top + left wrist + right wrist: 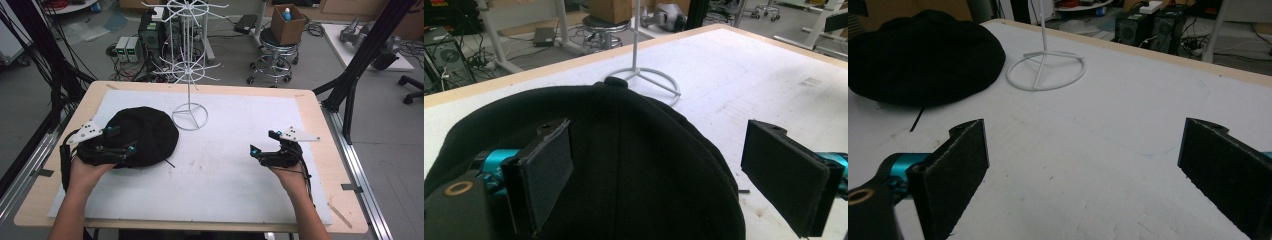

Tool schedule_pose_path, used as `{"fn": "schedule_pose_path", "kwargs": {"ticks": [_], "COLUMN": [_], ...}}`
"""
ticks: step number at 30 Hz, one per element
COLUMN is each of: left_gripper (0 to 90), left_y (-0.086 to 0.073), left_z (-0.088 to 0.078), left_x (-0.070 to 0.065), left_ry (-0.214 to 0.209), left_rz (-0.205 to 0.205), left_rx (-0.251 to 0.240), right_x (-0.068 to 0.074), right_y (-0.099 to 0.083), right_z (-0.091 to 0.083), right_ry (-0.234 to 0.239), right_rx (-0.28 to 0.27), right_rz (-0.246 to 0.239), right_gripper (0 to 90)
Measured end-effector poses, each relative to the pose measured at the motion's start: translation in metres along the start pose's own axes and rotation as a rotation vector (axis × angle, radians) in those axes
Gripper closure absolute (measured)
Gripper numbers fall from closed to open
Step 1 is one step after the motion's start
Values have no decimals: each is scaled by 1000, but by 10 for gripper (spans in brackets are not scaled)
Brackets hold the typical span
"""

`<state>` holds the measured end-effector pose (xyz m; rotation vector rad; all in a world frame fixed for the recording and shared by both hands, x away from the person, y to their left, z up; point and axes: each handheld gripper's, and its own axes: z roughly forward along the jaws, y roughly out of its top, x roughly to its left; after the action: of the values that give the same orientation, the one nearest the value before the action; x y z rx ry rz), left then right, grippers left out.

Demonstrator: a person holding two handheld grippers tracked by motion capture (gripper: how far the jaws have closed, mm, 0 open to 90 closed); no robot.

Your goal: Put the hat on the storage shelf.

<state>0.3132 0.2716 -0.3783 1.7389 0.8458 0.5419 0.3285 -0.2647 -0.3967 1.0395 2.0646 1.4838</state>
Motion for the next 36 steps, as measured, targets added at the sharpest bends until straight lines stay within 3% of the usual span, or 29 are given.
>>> {"fn": "schedule_pose_path", "kwargs": {"ticks": [36], "left_gripper": [137], "left_y": [-1], "left_z": [0], "left_x": [0], "left_ry": [-2], "left_rz": [-5], "left_rx": [-4], "right_x": [7], "right_y": [-2], "right_z": [3], "right_ry": [1], "right_rx": [33], "right_rz": [-18], "right_gripper": [52]}}
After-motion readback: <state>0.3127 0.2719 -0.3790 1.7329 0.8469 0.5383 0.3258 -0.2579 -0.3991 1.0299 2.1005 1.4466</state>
